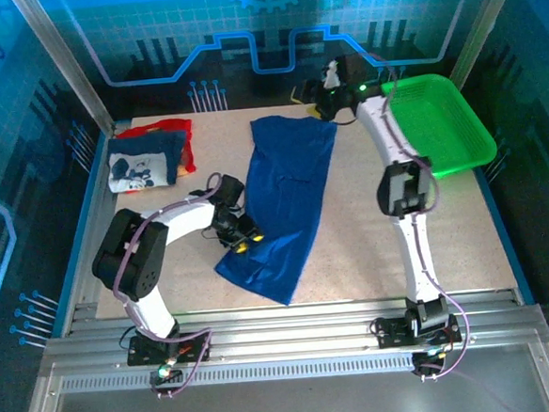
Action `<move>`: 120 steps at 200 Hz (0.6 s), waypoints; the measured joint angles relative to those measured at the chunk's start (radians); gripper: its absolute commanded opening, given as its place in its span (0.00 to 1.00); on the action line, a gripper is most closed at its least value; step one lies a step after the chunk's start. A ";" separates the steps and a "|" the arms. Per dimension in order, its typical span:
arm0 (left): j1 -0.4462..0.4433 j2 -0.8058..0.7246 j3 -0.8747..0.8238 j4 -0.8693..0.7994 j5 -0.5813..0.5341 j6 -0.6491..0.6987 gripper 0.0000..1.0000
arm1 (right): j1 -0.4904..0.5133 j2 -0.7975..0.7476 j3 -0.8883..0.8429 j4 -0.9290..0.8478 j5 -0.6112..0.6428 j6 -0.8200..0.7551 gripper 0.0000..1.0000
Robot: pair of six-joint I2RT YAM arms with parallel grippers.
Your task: Fold and stack the t-shirts
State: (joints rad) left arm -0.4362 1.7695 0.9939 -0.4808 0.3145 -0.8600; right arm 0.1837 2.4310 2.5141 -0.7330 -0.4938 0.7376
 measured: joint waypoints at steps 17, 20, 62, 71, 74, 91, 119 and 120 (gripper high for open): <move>-0.042 0.027 0.002 0.071 0.074 -0.038 0.41 | -0.005 -0.315 -0.325 -0.037 0.058 -0.093 0.74; -0.049 0.035 0.006 0.082 0.088 -0.048 0.41 | -0.005 -0.370 -0.384 -0.037 0.070 -0.103 0.74; -0.147 0.132 0.064 0.288 0.210 -0.199 0.41 | -0.001 -0.912 -1.127 -0.017 0.172 -0.115 0.74; -0.160 0.135 0.064 0.318 0.211 -0.229 0.42 | 0.006 -0.946 -1.243 -0.021 0.181 -0.109 0.74; -0.164 0.135 0.064 0.324 0.210 -0.237 0.42 | 0.010 -0.951 -1.275 -0.024 0.183 -0.109 0.74; -0.176 0.114 0.042 0.346 0.185 -0.271 0.47 | 0.056 -0.961 -1.427 -0.031 0.200 -0.102 0.74; -0.174 -0.118 -0.119 0.273 0.067 -0.293 0.51 | 0.161 -1.071 -1.627 -0.043 0.198 -0.081 0.74; -0.175 -0.137 -0.127 0.262 0.061 -0.292 0.52 | 0.163 -1.077 -1.632 -0.043 0.198 -0.080 0.74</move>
State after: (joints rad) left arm -0.6109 1.6329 0.8673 -0.2184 0.3756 -1.1522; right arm 0.3470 1.3544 0.8825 -0.7765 -0.2958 0.6575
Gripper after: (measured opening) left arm 0.499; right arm 0.740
